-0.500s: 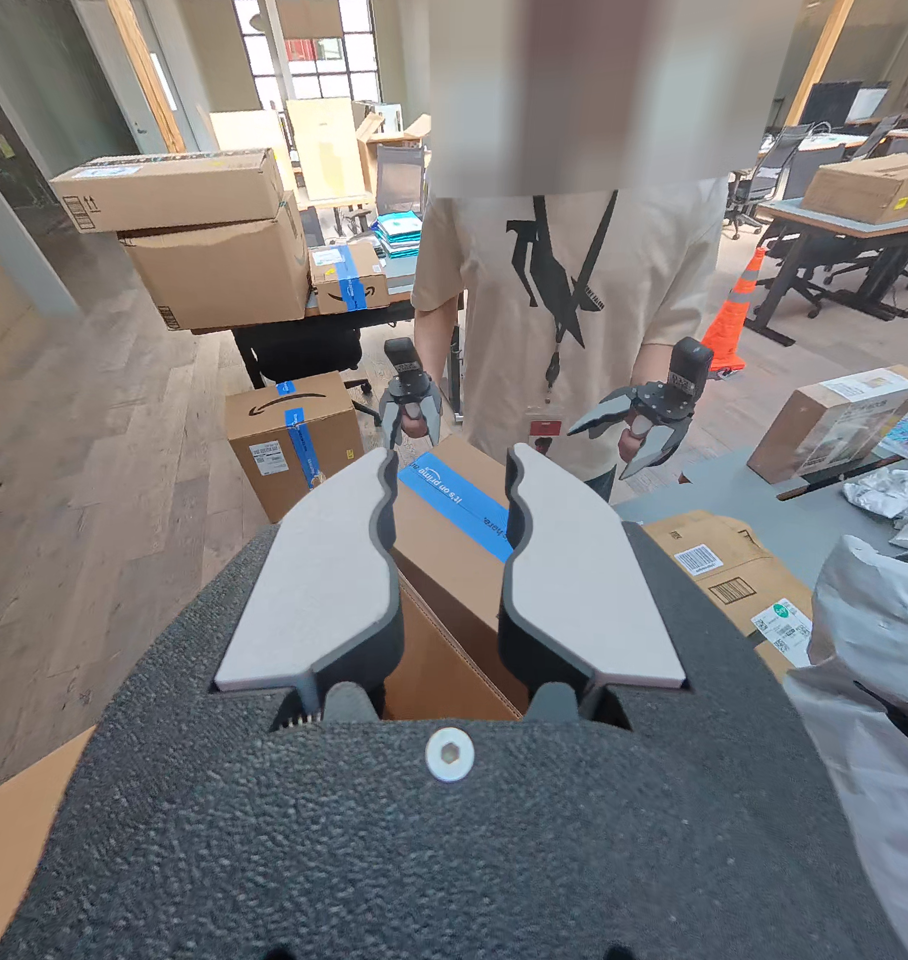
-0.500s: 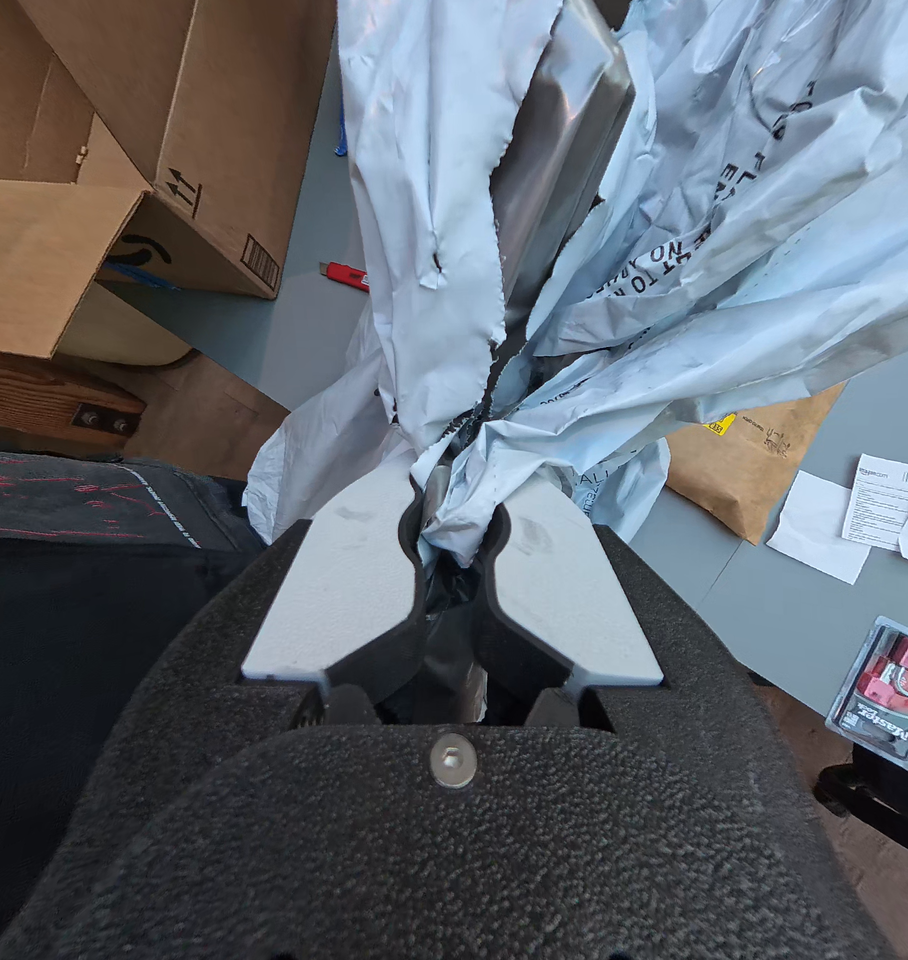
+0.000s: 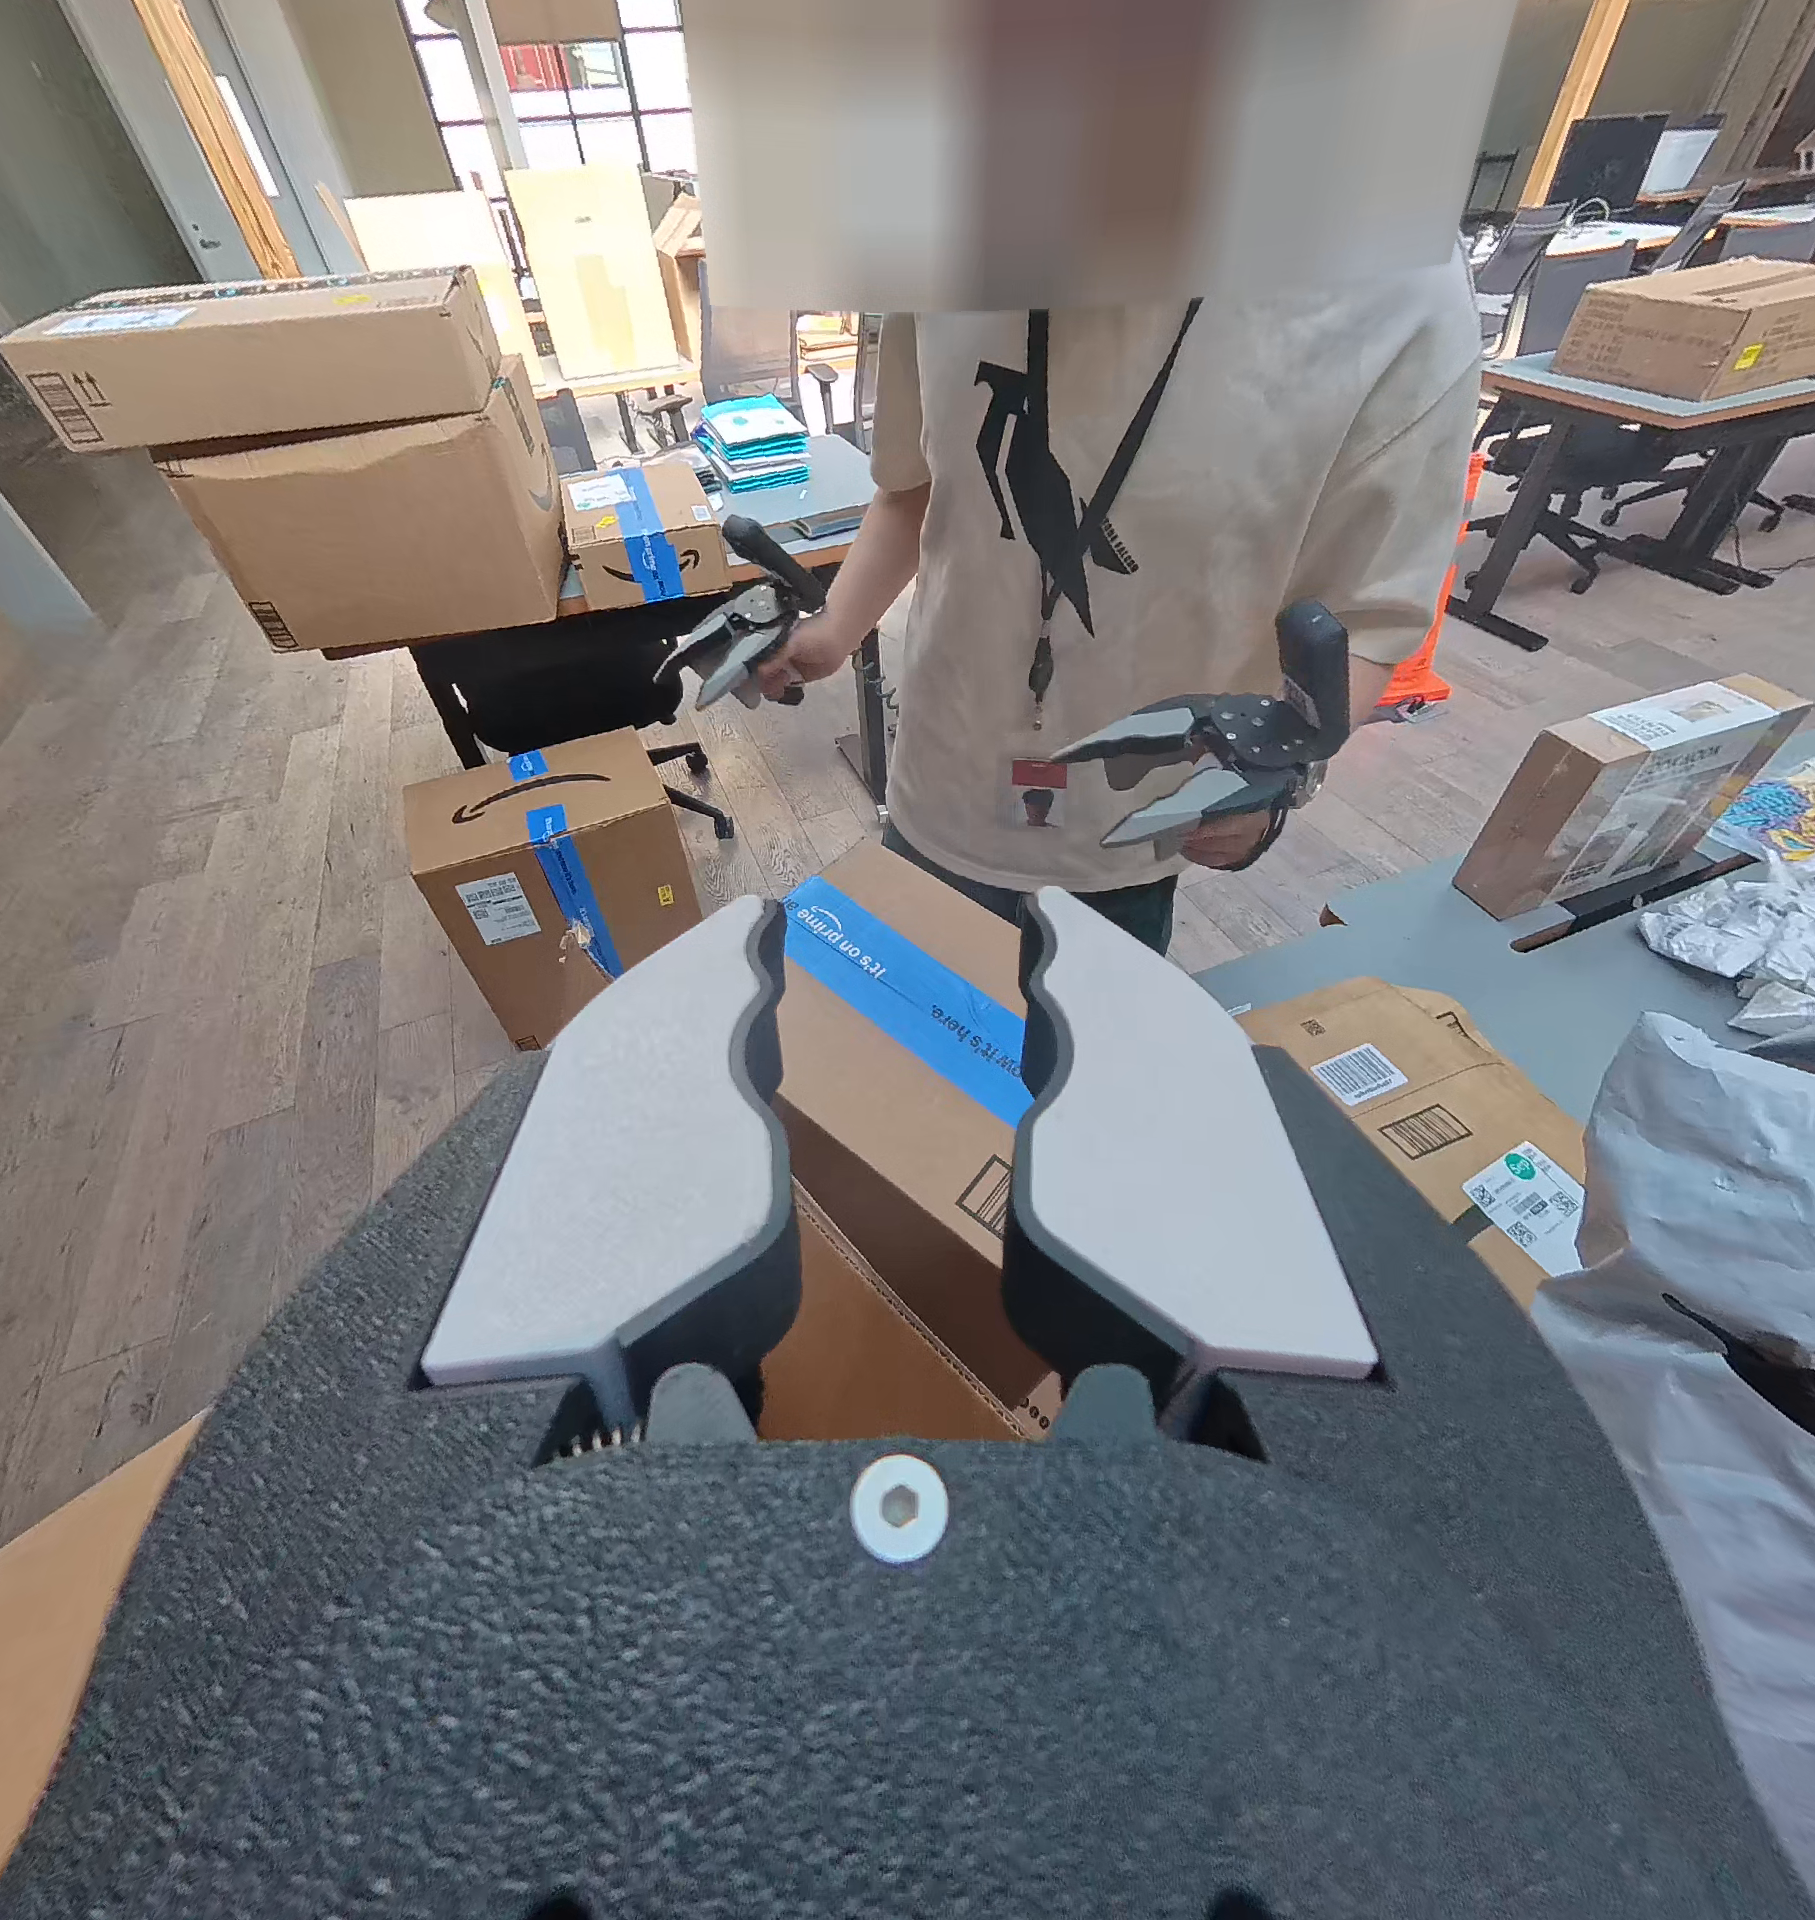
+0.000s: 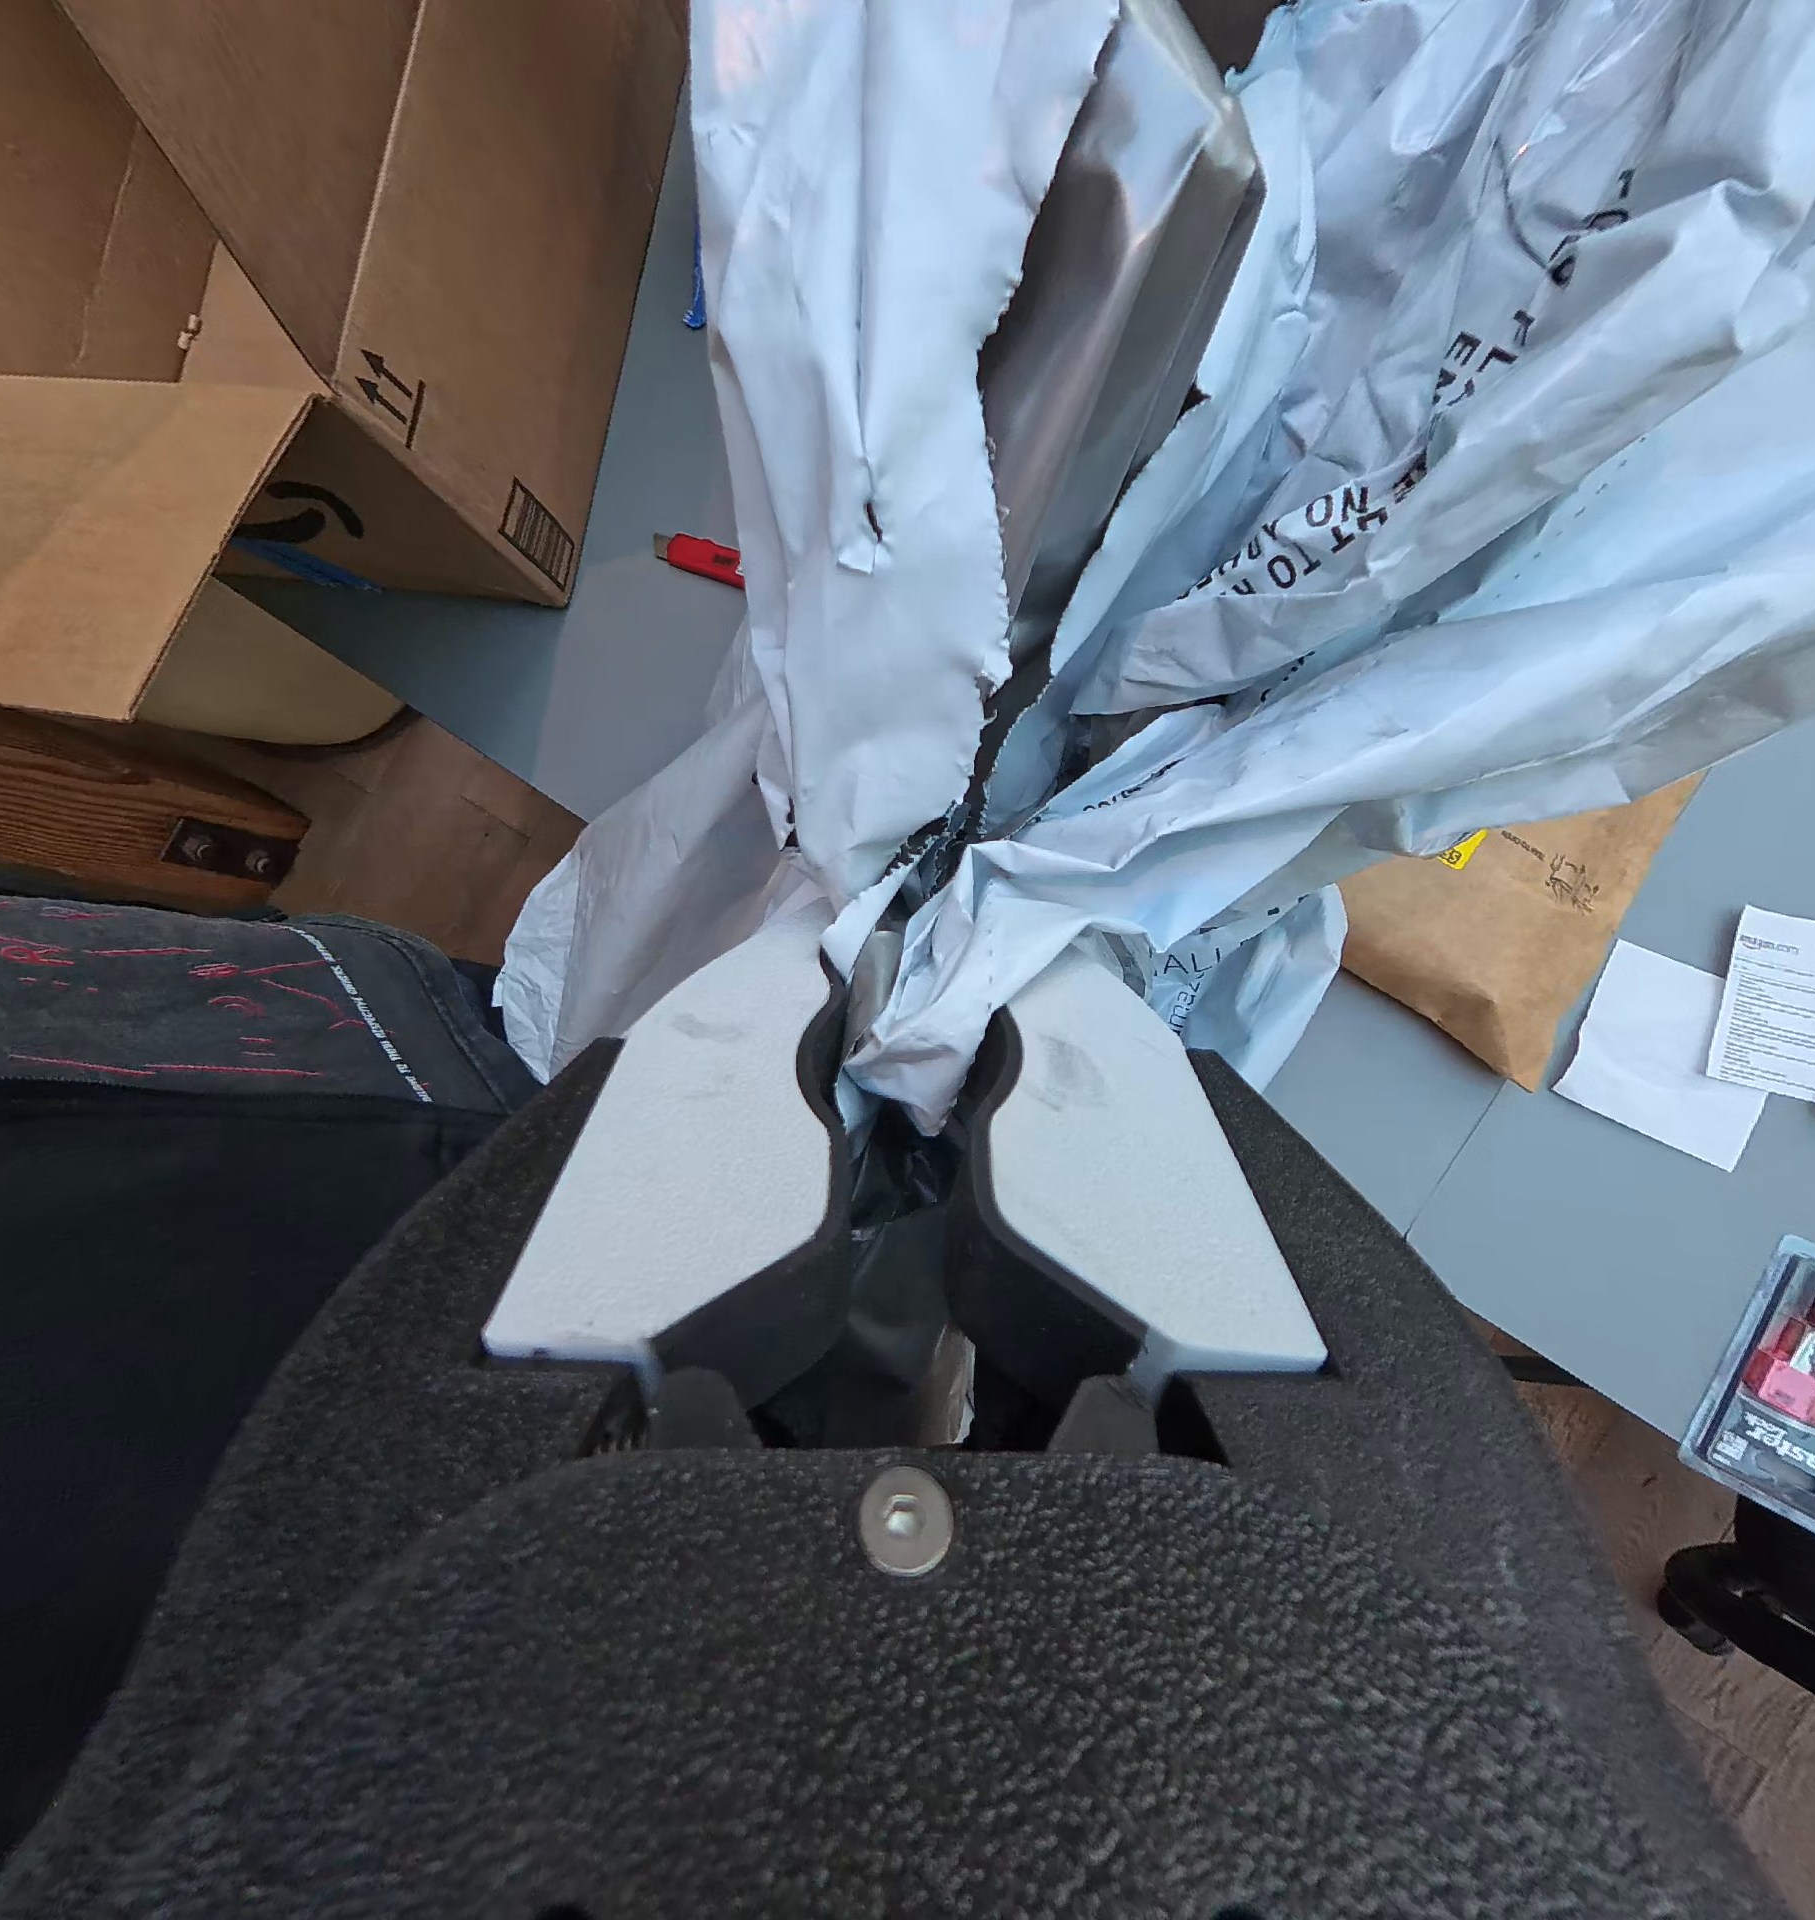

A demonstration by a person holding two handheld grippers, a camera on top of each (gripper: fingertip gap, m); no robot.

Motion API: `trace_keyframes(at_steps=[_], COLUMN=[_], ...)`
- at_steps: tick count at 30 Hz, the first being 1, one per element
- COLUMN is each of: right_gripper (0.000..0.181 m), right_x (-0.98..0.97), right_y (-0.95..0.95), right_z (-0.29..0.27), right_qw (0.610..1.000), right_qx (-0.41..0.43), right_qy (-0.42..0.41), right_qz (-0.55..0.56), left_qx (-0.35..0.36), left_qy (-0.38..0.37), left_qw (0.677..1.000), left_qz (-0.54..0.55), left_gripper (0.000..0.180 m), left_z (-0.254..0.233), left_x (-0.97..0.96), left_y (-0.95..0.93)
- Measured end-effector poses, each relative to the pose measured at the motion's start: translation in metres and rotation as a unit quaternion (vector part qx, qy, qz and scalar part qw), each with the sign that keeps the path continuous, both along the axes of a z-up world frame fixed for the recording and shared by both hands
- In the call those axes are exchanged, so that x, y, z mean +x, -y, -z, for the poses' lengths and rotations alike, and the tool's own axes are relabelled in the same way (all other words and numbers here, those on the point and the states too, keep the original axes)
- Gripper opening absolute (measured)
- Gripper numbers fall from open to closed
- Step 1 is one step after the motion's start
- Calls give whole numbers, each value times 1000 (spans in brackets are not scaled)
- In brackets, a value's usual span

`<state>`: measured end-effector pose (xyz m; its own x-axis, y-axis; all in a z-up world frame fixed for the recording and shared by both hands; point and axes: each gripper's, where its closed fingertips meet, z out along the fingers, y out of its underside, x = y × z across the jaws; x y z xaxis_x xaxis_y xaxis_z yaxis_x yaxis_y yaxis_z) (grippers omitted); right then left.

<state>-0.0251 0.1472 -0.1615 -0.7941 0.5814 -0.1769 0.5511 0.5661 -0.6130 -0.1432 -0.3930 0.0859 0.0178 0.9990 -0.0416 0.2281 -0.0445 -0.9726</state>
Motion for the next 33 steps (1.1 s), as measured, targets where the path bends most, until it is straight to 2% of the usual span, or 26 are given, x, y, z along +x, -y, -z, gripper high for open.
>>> trace_keyframes(at_steps=[14,33], right_gripper=[16,16], right_x=[1,1], right_y=[5,5], right_z=[-1,-2], right_qw=[1000,1000], right_qx=[-1,1], right_qy=[-4,-4], right_qz=[1,0], left_qx=[10,26], left_qy=[-2,-16], left_qw=[1000,997], left_qz=[6,66], left_gripper=[47,49], left_z=[2,1], left_x=[5,-1], left_y=[1,-35])
